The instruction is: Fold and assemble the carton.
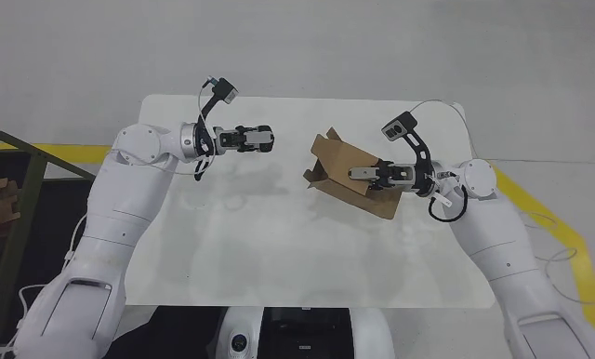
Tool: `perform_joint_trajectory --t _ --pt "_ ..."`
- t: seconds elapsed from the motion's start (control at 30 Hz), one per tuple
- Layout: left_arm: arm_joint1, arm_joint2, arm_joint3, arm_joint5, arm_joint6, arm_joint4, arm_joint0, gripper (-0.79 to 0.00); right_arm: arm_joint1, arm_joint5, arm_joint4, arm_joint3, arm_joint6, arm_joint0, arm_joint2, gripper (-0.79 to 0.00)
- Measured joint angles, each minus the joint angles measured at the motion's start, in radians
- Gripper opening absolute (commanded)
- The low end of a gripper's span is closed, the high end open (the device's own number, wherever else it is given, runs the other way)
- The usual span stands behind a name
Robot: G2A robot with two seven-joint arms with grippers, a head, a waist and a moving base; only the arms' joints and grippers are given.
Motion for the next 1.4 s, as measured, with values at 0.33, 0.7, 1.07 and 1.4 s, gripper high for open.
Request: perform_joint_trajectory --t 0.33,0.7,1.07,1.4 --pt "-0.004 0.061 0.028 -0.233 0.135 0.028 -0.004 0.000 0.000 0.000 0.000 0.000 0.000 0.000 0.000 -0.785" --pt "0.059 0.187 0.066 -0.500 0.406 0.271 -0.040 0.000 0.000 0.000 0.000 0.000 0.000 0.000 0.000 -0.785" --pt "0.119 0.249 -0.017 -0.538 0.447 0.379 -0.052 0.000 0.000 0.000 0.000 0.000 0.000 0.000 0.000 -0.785" --pt "0.155 0.210 -0.151 -0.538 0.550 0.607 -0.001 0.000 0.000 0.000 0.000 0.000 0.000 0.000 0.000 -0.785"
